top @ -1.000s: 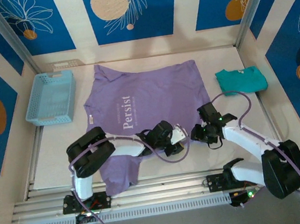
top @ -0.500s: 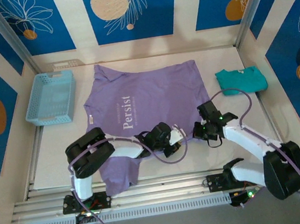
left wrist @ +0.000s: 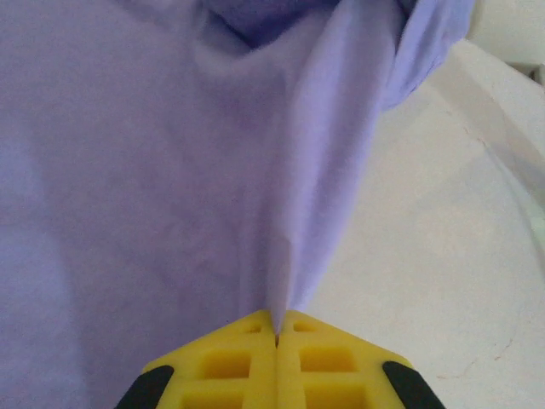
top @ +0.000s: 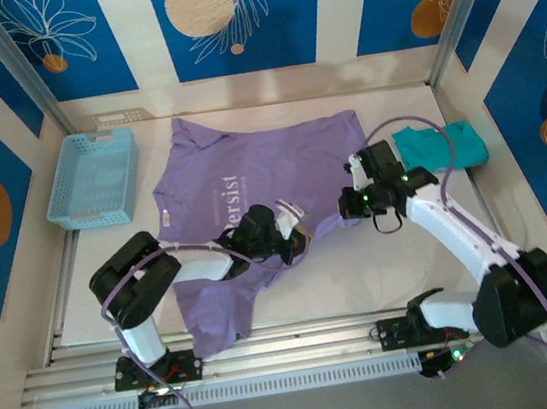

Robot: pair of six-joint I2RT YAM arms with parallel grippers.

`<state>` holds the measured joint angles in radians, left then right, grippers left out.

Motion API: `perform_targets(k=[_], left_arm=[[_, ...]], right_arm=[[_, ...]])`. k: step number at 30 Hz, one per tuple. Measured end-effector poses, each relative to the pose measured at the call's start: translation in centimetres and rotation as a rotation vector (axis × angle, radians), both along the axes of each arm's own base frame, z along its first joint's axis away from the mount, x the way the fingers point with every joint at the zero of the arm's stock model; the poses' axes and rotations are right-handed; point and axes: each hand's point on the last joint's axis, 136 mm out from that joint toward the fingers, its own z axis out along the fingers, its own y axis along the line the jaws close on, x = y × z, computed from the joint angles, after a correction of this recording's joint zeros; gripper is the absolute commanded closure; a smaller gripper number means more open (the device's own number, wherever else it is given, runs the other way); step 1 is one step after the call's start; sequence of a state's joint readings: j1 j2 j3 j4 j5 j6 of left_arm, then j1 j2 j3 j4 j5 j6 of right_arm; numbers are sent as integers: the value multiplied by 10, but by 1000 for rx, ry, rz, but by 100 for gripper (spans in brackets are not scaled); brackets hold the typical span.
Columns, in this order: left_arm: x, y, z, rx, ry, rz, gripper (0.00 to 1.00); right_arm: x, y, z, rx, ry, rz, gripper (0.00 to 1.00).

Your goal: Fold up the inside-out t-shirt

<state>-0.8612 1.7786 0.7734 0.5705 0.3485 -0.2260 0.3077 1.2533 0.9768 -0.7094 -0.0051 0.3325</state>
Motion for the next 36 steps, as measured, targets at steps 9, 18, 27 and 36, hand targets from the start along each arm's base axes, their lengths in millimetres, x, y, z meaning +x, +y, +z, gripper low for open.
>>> perform_targets(k=[9,18,27,36], left_arm=[[28,36,-20,-41,174,150,100],[27,38,-25,-27,194,159,100],[26,40,-28,-16,204,161,100],[26,39,-28,-17,225,167,100]], right_arm=[[56,-8,-25,-141,33,73,100],[92,-48,-43,-354,73,-45,97],[68,-57,-38,-296,65,-109,65],[24,-34,-58,-114,99,-130,56]])
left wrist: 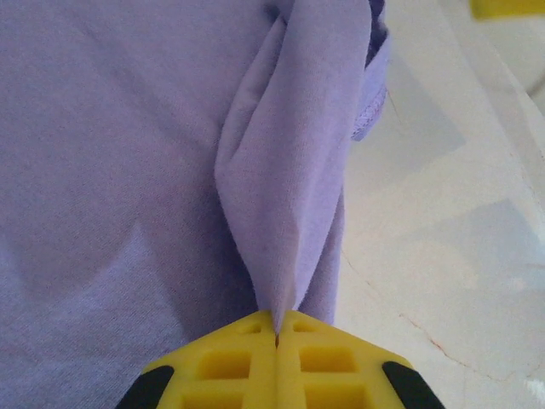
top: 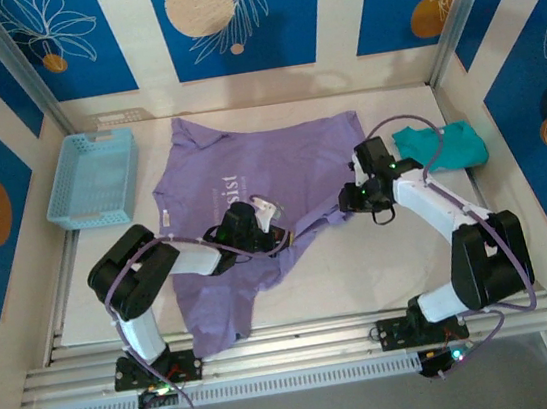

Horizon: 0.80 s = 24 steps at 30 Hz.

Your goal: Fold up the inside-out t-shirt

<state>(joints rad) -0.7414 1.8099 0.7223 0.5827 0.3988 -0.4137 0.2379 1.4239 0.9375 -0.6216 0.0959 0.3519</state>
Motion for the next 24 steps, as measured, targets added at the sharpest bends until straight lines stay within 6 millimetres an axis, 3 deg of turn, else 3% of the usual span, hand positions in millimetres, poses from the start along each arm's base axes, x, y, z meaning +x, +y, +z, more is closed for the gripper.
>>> perform_targets(k=[3,10,16,24], left_arm=[[1,-1,2,-4,-2,-2,100],[0,-2,2,-11,7,-7,100],[-1,-3,0,-12,18,-7,100],[-2,-3,-2,-13,31,-4,100]], right_arm=[[-3,4,-10,50,18,-34,56],[22,11,-19,149,-7,-126,58],[26,8,-38,139,33,-160,59],[34,7,-48,135,40,-178,63]])
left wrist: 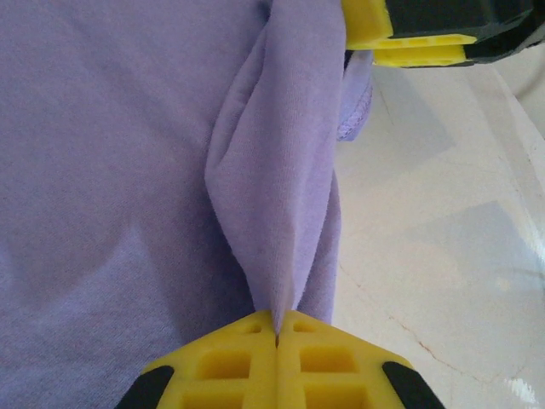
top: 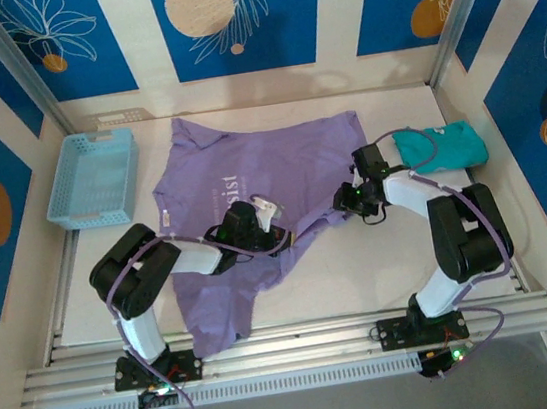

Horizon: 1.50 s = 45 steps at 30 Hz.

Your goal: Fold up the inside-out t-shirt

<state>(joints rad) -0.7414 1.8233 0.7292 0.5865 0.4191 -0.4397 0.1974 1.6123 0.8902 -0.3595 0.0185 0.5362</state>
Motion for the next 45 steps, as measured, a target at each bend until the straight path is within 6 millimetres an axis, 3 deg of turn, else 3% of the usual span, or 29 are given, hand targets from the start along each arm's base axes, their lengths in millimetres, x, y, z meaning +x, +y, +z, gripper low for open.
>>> perform_targets(k=[5,10,14,18,24,27,36,45], left_arm=[[0,0,0,0,0,0,100],[0,0,0,0,0,0,100],[0,0,-1,2,2,0,100],[0,0,-2,3,3,0,100],[0,0,-2,3,4,0,100],[-1,-1,-2,0,6,-6,100],[-3,-2,-6,0,23,-12,100],[-3,-2,-5,-4,24,-15,100]], right_arm=[[3,-10,-3,-8,6,-28,68],[7,-27,5,-2,-16,-74,93],[10,-34,20,57,-62,-79,100],[13,-36,35,122,-101,-80,98],[8,-31,35,162,-90,-68,74],[6,-26,30,173,-69,-61,68],[0,-5,10,184,-11,-16,67],[-1,-7,-5,157,26,-27,68]])
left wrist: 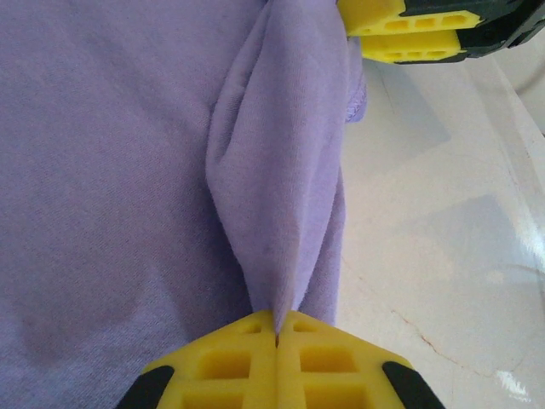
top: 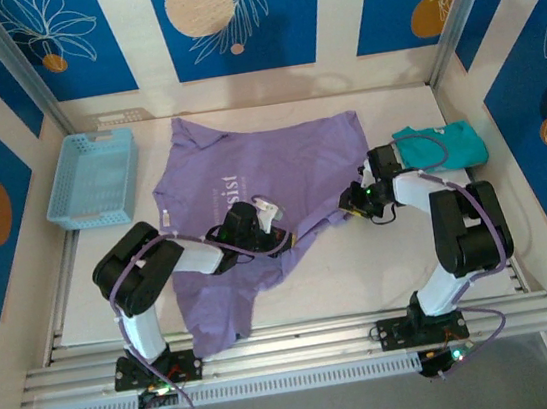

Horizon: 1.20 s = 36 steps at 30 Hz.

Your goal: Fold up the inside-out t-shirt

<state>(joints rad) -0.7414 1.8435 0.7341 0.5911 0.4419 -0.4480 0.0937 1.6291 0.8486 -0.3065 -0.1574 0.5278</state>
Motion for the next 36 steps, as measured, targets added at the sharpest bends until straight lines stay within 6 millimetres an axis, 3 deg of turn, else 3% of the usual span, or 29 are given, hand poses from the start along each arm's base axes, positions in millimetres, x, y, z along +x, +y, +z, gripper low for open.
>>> perform_targets(k=[10,15,20,24,29,32,36], left_arm=[[0,0,0,-3,7,1,100],[0,0,0,-5,14,5,100],[0,-1,1,-9,18,7,100],[-2,-4,6,-35,28,0,100],[-1,-10,24,-96,18,-11,100],[2,-15,34,-122,6,-17,100],[2,-15,33,-124,19,-12,100]], right_arm=[[1,-3,1,-8,-4,-9,81],[1,-12,17,-14,-39,-26,89],[0,-18,60,-33,-141,-1,97],[5,-17,122,-48,-299,59,100],[-5,-1,194,-4,-506,194,100],[-12,9,210,25,-561,270,100],[-15,20,202,70,-550,355,100]])
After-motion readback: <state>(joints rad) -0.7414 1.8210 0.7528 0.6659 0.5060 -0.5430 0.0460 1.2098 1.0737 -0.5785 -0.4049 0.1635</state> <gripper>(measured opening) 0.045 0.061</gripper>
